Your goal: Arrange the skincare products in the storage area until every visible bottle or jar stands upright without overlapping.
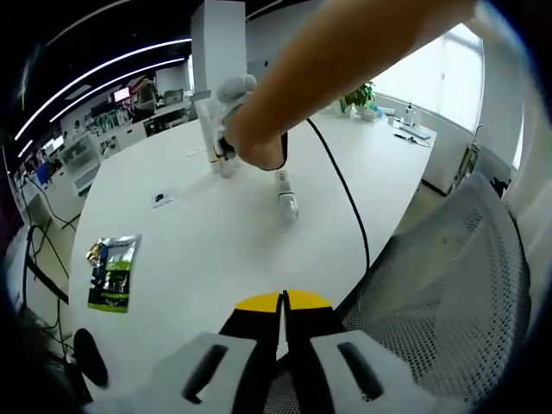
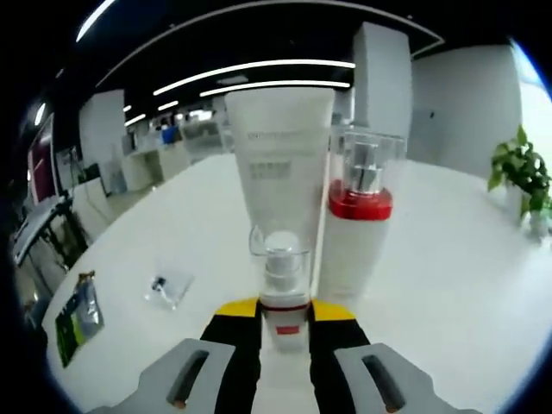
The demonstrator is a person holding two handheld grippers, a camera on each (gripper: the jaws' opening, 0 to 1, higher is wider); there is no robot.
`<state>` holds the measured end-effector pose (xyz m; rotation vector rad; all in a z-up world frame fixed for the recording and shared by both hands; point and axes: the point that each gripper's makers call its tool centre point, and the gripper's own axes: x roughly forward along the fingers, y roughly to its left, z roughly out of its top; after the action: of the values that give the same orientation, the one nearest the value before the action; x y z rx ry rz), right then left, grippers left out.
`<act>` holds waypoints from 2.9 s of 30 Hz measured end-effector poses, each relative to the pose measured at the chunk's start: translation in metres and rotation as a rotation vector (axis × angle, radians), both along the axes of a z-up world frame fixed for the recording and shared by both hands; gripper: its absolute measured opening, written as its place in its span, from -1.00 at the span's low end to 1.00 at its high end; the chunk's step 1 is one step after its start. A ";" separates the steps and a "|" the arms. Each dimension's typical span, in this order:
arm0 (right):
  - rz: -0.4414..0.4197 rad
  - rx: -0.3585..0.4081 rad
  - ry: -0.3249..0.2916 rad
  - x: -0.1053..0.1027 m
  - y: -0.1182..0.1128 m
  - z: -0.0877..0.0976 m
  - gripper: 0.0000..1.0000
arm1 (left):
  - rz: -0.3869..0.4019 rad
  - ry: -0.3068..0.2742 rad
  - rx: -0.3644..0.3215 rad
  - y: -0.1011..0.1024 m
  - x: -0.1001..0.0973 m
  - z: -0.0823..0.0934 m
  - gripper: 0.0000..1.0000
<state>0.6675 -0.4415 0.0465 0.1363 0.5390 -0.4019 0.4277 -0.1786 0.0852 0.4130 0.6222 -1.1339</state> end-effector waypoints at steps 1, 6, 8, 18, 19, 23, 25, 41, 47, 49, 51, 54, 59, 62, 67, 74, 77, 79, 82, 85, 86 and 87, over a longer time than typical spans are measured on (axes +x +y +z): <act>0.002 -0.001 0.003 0.001 -0.001 0.000 -0.71 | 0.000 -0.001 -0.001 0.000 0.000 0.000 -1.00; -0.019 0.020 0.024 0.001 -0.004 -0.004 -0.70 | 0.004 -0.003 0.001 0.001 0.001 0.000 -1.00; -0.015 0.021 0.038 -0.001 -0.002 -0.006 -0.71 | 0.004 -0.002 0.002 0.001 0.001 0.000 -1.00; -0.018 0.047 0.044 0.002 -0.001 -0.010 -0.70 | 0.006 0.000 0.004 0.001 0.001 -0.001 -1.00; -0.022 0.055 0.041 0.002 -0.002 -0.010 -0.70 | 0.007 0.000 0.006 0.001 0.001 -0.001 -1.00; -0.031 0.068 0.032 0.003 -0.002 -0.010 -0.68 | 0.007 0.002 0.007 0.002 0.001 -0.002 -1.00; -0.033 0.072 0.024 0.002 -0.002 -0.008 -0.60 | 0.008 0.002 0.008 0.002 0.002 -0.002 -1.00; 0.118 0.196 -0.034 -0.053 0.039 0.013 -0.13 | 0.012 -0.005 0.004 0.002 0.003 0.000 -1.00; 0.127 0.156 -0.052 -0.111 0.030 0.030 -0.33 | 0.002 -0.013 0.002 0.001 0.001 0.001 -1.00; 0.122 0.158 -0.079 -0.125 0.024 0.033 -0.36 | 0.002 -0.019 -0.001 0.001 0.002 0.002 -1.00; 0.120 0.174 -0.016 -0.140 0.017 0.023 -0.38 | -0.001 -0.025 0.001 0.001 0.002 0.002 -1.00; 0.204 0.179 0.054 -0.150 0.020 0.016 -0.37 | -0.002 -0.029 0.006 0.002 0.002 0.002 -1.00; 0.508 -0.022 0.224 -0.153 0.023 0.007 -0.34 | -0.038 -0.032 0.059 0.003 -0.002 -0.009 -0.88; 0.685 -0.047 0.347 -0.153 0.031 -0.001 -0.18 | -0.044 -0.055 0.042 0.001 -0.002 -0.003 -0.90; 0.861 -0.188 0.462 -0.158 0.034 -0.009 -0.19 | -0.033 -0.050 0.040 0.003 0.000 -0.003 -0.90; 1.059 -0.338 0.673 -0.180 0.027 -0.030 0.16 | -0.019 -0.062 0.046 0.006 0.004 -0.001 -0.97; 1.214 -0.523 0.791 -0.186 0.020 -0.040 0.32 | -0.019 -0.074 0.050 0.006 0.004 0.000 -0.99; 1.301 -0.592 0.839 -0.187 0.022 -0.045 0.38 | -0.017 -0.073 0.047 0.006 0.005 0.000 -0.99; 1.419 -0.657 0.881 -0.186 0.030 -0.049 0.35 | -0.018 -0.069 0.050 0.006 0.004 0.000 -0.99; 1.539 -0.810 0.946 -0.175 0.031 -0.050 0.33 | -0.026 -0.066 0.057 0.006 0.003 -0.002 -0.99; 1.583 -0.803 0.958 -0.174 0.037 -0.053 0.34 | -0.029 -0.064 0.060 0.006 0.002 -0.003 -0.99; 1.598 -0.804 0.962 -0.174 0.039 -0.053 0.34 | -0.031 -0.063 0.062 0.006 0.002 -0.003 -0.99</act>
<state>0.4938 -0.4026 -0.0065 -1.2755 1.1784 0.9726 0.4296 -0.1731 0.0818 0.5117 0.5983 -1.1289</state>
